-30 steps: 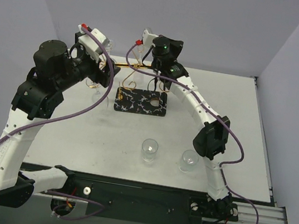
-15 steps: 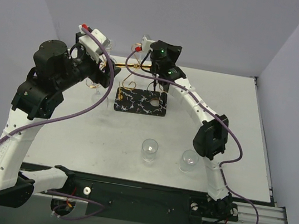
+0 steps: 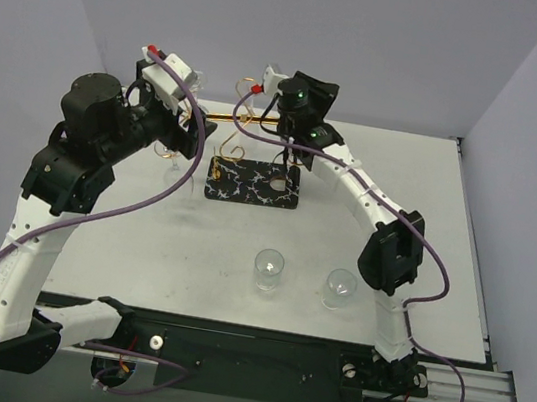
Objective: Place the wine glass upside down on the wine glass rack
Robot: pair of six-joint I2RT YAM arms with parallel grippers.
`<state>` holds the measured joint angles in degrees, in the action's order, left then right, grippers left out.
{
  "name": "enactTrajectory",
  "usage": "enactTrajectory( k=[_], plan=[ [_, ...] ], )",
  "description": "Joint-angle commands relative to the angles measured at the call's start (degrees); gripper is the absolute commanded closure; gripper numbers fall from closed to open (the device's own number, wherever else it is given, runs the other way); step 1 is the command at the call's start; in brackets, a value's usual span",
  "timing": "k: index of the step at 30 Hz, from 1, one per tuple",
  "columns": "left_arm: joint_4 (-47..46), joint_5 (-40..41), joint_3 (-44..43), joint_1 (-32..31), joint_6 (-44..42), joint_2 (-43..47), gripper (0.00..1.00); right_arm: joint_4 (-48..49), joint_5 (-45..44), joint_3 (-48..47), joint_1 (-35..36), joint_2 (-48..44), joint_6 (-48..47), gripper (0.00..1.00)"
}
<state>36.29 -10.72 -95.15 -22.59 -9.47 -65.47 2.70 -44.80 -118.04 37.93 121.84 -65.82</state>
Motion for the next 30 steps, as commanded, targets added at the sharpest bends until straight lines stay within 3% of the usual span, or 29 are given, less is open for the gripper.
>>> enactTrajectory(
  k=[1, 11, 18, 20, 25, 30],
  plan=[
    [-2.7, -0.5, 0.1, 0.4, -0.1, 1.0, 0.1, 0.3, -2.8, 3.5, 0.6, -6.2, 2.7, 0.67],
    [-3.2, -1.4, 1.4, 0.4, -0.1, 1.4, 0.1, -7.5, -4.1, 14.6, 1.2, -19.5, 11.1, 0.62],
    [-2.5, -1.6, 2.3, 0.4, -0.9, 1.3, 0.1, -25.7, 0.2, 25.8, 1.5, -34.9, 27.5, 0.53],
    [-2.0, -1.8, 2.3, 0.4, -1.1, 1.1, 0.1, -31.8, 3.7, 28.4, 1.4, -40.1, 32.0, 0.48],
    [-0.3, -2.0, 2.3, 0.4, -2.2, 0.0, 0.1, -48.2, 17.8, 34.0, 0.5, -51.3, 40.9, 0.46],
    [1.2, -1.1, 3.3, 0.4, -3.9, -0.4, 0.1, -55.3, 36.1, 39.9, -4.5, -58.5, 45.3, 0.45]
  ],
)
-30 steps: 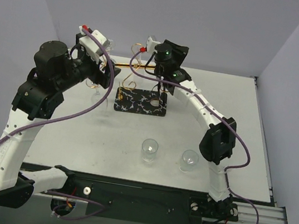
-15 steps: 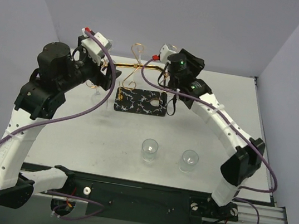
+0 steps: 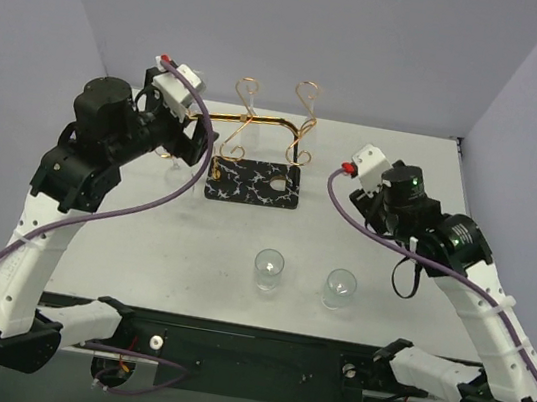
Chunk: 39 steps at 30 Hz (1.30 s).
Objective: Place the wine glass upside down on the wine glass rack
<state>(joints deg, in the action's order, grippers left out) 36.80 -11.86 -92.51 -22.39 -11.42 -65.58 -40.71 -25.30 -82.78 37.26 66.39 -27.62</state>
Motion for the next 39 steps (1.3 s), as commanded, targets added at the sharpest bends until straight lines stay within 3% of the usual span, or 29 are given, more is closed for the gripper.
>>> enactTrajectory(
  k=[1, 4, 10, 21, 34, 39],
  plan=[
    [1.2, 0.2, 0.9, 0.2, -2.1, -0.2, 0.1, -13.5, 18.3, 6.6, -5.4, -3.3, 7.2, 0.45],
    [1.5, 0.6, 2.4, 0.2, -3.1, -0.1, 0.09, -14.8, 26.9, 11.6, -6.4, -4.9, 7.3, 0.44],
    [0.6, 0.8, 4.9, 0.2, -3.8, 0.2, 0.07, -12.6, 34.3, 20.9, -6.4, -2.2, 8.5, 0.42],
    [-1.1, 0.8, 8.1, 0.2, -4.2, 1.0, 0.06, -5.8, 35.7, 27.4, -6.3, 3.3, 8.4, 0.5],
    [-0.8, 0.3, 8.7, 0.1, -5.0, 1.3, 0.07, -0.9, 33.6, 30.9, -6.7, 6.5, 7.1, 0.76],
    [-0.8, 0.1, 9.0, 0.1, -4.8, 1.3, 0.06, -0.9, 33.3, 31.5, -6.9, 5.6, 6.9, 0.91]
  ],
)
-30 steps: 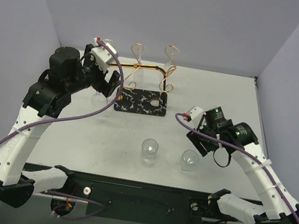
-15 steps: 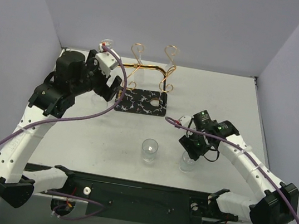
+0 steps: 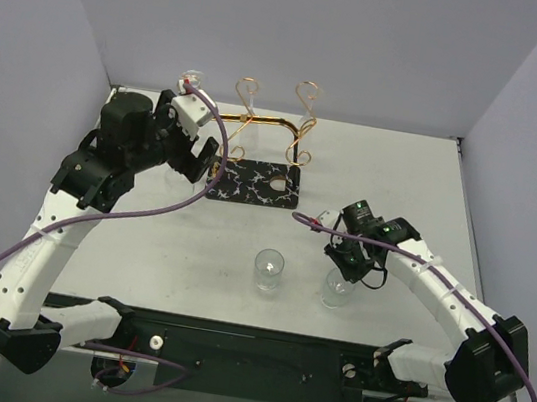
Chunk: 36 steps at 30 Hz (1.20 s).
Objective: Place the wine glass upside down on the wine glass rack
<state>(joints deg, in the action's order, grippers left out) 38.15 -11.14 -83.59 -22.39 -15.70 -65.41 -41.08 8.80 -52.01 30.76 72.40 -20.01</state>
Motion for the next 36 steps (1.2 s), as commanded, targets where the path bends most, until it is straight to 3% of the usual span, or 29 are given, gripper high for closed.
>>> enactTrajectory(
  k=[1, 2, 8, 16, 26, 36],
  plan=[
    [-2.3, -0.7, 0.1, 0.1, -0.6, 1.2, 0.07, -0.4, -0.8, 0.7, -0.4, -0.9, -0.7, 0.94],
    [-2.4, -0.9, 0.1, 0.1, -0.5, 1.1, 0.07, -0.6, -0.9, 0.5, -0.4, -1.1, -0.6, 1.0],
    [-3.1, -3.4, -1.0, 0.1, 1.5, 0.2, 0.06, -5.8, -1.5, -6.6, -0.5, -4.1, -0.9, 1.0],
    [-6.5, -18.4, -3.1, -0.6, 9.1, -2.0, 0.06, -16.0, 1.7, -30.8, -0.5, -6.9, -1.0, 1.0],
    [-19.0, -32.5, -3.5, -3.2, 26.1, -7.9, 0.06, -13.6, 7.7, -53.7, -0.1, -4.8, -0.2, 1.0],
    [-18.8, -31.8, -11.7, -12.2, 29.6, -17.4, 0.06, -8.7, 1.6, -60.1, 7.1, -0.3, 0.4, 1.0]
  ],
)
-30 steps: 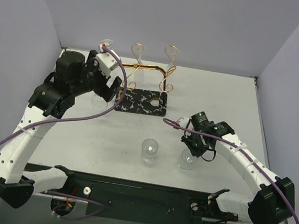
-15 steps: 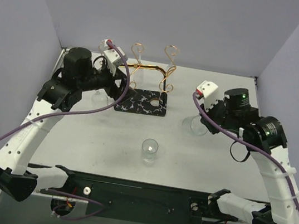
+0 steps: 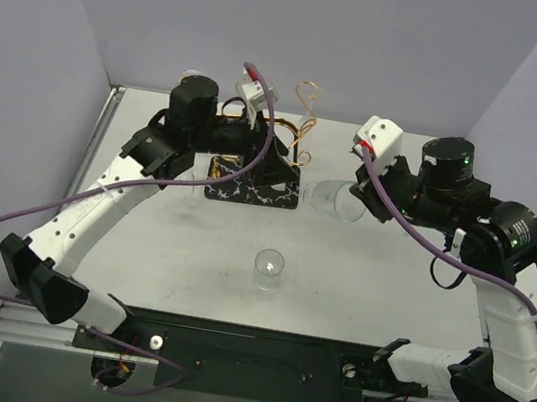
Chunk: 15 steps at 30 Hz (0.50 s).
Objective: Place the wine glass upside down on the wine glass rack
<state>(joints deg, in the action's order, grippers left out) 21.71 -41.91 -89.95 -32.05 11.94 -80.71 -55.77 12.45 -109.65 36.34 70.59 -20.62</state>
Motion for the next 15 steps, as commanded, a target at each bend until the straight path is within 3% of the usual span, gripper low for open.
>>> enactTrajectory(
  k=[1, 13, 15],
  plan=[
    [-2.2, -0.6, -5.7, -3.1, 1.9, -2.8, 0.06, 6.6, -2.9, -2.6, 1.7, 1.7, 1.1, 1.0],
    [-5.6, -1.8, -2.2, -3.4, 5.6, -3.4, 0.2, 9.4, -7.2, -4.3, 2.9, 1.7, 0.8, 1.0],
    [-6.0, -2.2, -2.1, -3.4, 5.8, -3.8, 0.26, 9.4, -7.3, -4.7, 2.9, 1.7, 0.9, 1.0]
  ],
)
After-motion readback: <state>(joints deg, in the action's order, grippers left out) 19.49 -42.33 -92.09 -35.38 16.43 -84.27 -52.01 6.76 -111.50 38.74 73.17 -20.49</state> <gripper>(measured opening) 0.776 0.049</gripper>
